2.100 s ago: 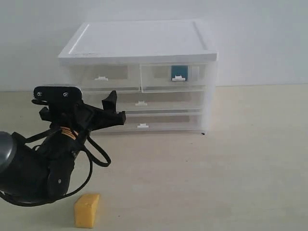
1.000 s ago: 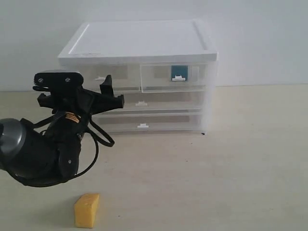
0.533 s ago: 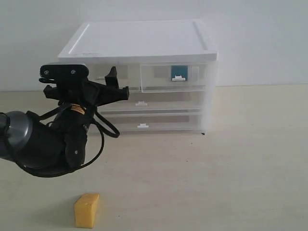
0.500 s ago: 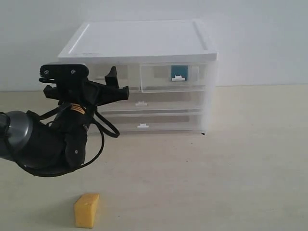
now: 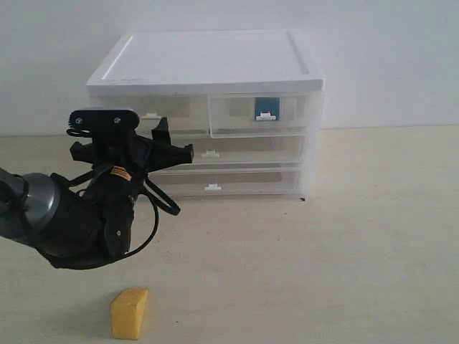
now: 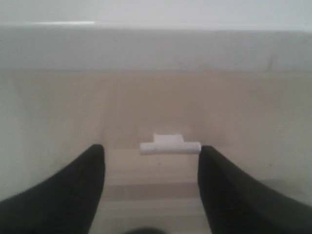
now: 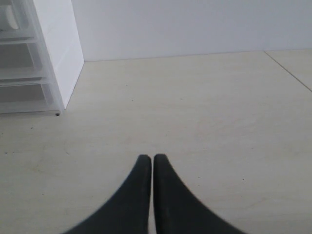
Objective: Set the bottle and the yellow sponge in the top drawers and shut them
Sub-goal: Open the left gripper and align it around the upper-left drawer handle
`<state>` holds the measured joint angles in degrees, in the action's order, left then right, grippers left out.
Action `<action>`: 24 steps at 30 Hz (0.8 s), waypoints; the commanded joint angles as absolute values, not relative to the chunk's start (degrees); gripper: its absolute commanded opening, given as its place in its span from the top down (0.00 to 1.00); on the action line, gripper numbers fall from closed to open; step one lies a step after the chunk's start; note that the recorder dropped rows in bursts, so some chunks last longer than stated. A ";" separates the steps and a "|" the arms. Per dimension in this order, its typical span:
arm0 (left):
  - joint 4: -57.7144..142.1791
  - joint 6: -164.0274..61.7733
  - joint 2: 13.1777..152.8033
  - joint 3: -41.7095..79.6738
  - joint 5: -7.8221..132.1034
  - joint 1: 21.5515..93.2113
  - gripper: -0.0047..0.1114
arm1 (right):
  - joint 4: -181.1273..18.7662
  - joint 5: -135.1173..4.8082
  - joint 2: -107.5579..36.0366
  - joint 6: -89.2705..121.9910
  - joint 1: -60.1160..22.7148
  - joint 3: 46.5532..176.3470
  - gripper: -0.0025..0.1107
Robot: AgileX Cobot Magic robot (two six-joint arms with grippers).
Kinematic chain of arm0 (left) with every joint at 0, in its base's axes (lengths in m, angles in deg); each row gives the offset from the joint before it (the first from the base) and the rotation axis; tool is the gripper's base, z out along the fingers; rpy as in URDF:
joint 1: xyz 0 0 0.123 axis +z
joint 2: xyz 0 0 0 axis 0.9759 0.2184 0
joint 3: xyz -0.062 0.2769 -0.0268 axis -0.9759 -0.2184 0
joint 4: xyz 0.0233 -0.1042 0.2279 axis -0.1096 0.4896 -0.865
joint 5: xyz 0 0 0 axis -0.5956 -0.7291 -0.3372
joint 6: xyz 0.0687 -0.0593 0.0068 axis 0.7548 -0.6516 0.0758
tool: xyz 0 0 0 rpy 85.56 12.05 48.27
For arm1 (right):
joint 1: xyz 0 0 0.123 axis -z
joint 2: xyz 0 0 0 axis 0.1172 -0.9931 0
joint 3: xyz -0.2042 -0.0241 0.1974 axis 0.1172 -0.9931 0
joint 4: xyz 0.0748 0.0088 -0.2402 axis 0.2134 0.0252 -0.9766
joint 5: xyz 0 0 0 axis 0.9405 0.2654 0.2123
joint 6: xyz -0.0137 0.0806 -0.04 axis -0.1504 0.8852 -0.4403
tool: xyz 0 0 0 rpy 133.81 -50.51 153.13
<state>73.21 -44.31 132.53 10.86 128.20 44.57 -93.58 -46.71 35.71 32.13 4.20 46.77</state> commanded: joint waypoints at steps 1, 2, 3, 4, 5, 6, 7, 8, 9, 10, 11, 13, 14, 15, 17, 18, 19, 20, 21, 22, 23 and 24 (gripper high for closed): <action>72.82 -44.40 132.80 11.69 130.27 45.08 0.51 | -93.44 -46.81 36.04 31.95 4.45 46.55 0.98; 72.82 -44.40 132.80 11.69 130.86 45.08 0.51 | -93.44 -46.81 36.04 31.95 4.45 46.55 0.98; 72.82 -44.40 132.80 11.69 131.08 44.93 0.51 | -93.44 -46.81 36.04 31.95 4.45 46.55 0.98; 72.82 -44.40 132.80 11.69 131.11 44.71 0.51 | -93.44 -46.81 36.04 31.95 4.45 46.55 0.98; 72.66 -44.40 132.80 11.69 131.11 44.37 0.50 | -93.44 -46.81 36.04 31.95 4.45 46.55 0.98; 72.77 -44.12 132.80 11.69 131.25 44.03 0.48 | -93.44 -46.81 36.04 31.95 4.45 46.55 0.98; 72.77 -43.60 132.80 11.69 131.25 43.57 0.46 | -93.44 -46.81 36.04 31.95 4.45 46.55 0.98; 72.87 -43.06 132.80 11.69 131.88 43.44 0.43 | -93.44 -46.81 36.04 31.95 4.45 46.55 0.98; 72.87 -42.47 132.80 11.69 132.10 43.01 0.41 | -93.44 -46.81 36.04 31.95 4.45 46.55 0.98; 73.31 -41.56 132.80 11.69 132.10 42.74 0.37 | -93.44 -46.81 36.04 31.95 4.45 46.55 0.98; 73.76 -41.11 132.80 11.69 132.10 42.44 0.37 | -93.44 -46.81 36.04 31.95 4.45 46.55 0.98; 74.80 -40.97 132.80 11.69 132.10 42.13 0.38 | -93.44 -46.81 36.04 31.95 4.45 46.55 0.98; 74.80 -40.97 132.80 11.69 132.10 42.03 0.38 | -93.44 -46.81 36.04 31.95 4.45 46.55 0.98; 74.80 -40.97 132.80 11.69 132.10 42.03 0.39 | -93.44 -46.81 36.04 31.95 4.45 46.55 0.98; 74.93 -40.50 132.80 11.69 132.10 42.03 0.40 | -93.44 -46.81 36.04 31.95 4.45 46.55 0.98; 75.03 -40.49 132.80 11.69 132.10 42.03 0.40 | -93.44 -46.81 36.04 31.95 4.45 46.55 0.98; 75.03 -40.39 132.80 11.69 132.10 42.03 0.40 | -93.44 -46.81 36.04 31.95 4.45 46.55 0.98; 75.47 -40.36 132.80 11.69 132.10 42.03 0.40 | -93.44 -46.81 36.04 31.95 4.45 46.55 0.98; 76.32 -40.36 132.80 11.69 132.10 42.03 0.43 | -93.44 -46.81 36.04 31.95 4.45 46.55 0.98; 77.43 -40.36 132.80 11.69 132.10 42.03 0.47 | -93.44 -46.81 36.04 31.95 4.45 46.55 0.98; 78.36 -40.36 132.80 11.69 132.10 42.03 0.53 | -93.44 -46.81 36.04 31.95 4.45 46.55 0.98; 79.13 -40.36 132.80 11.69 132.10 42.03 0.60 | -93.44 -46.81 36.04 31.95 4.45 46.55 0.98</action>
